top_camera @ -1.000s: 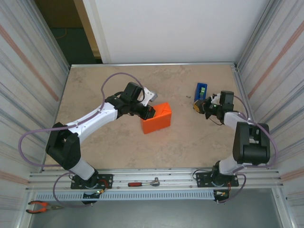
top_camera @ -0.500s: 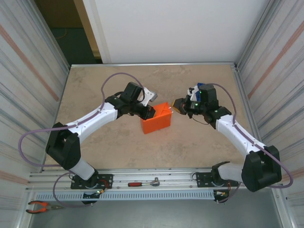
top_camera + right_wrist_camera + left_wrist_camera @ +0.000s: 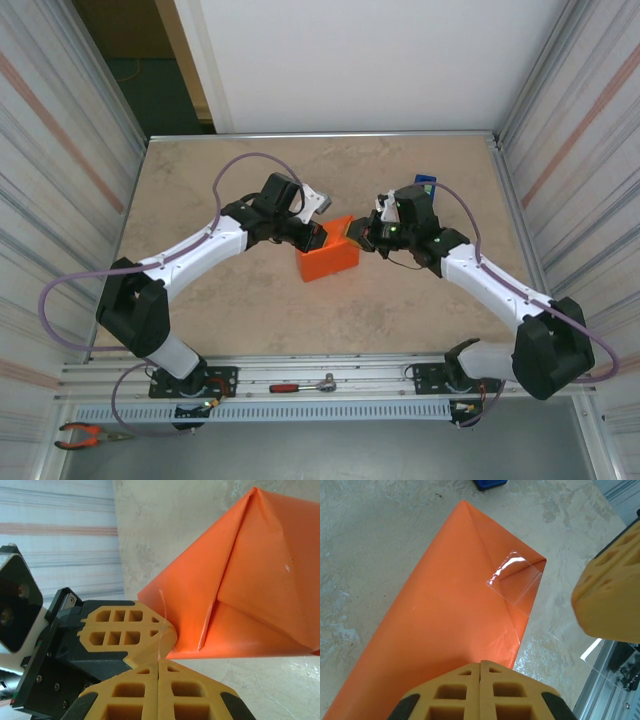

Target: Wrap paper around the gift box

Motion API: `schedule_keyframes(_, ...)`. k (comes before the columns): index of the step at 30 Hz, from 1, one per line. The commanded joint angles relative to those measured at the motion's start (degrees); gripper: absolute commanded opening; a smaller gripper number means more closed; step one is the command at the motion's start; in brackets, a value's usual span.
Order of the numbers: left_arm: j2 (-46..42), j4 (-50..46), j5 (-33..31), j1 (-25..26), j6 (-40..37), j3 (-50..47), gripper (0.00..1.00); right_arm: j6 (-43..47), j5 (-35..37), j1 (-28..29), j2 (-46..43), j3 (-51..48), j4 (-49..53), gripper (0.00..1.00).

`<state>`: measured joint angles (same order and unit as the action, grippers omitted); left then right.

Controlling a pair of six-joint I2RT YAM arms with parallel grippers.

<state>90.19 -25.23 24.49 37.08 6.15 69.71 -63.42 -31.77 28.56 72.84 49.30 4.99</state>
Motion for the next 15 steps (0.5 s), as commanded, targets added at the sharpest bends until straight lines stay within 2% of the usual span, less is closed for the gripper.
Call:
schedule_keyframes(1, 3.5, -4.4, -1.2, 0.9, -1.0, -3.2, 0.0, -1.7, 1.4, 0.5, 0.9, 1.2, -2.2, 0.0)
schedule_keyframes(15, 3.4, -4.4, -1.2, 1.1, -1.1, -3.3, 0.0, -2.6, 2.5, 2.2, 3.5, 1.2, -4.8, 0.0)
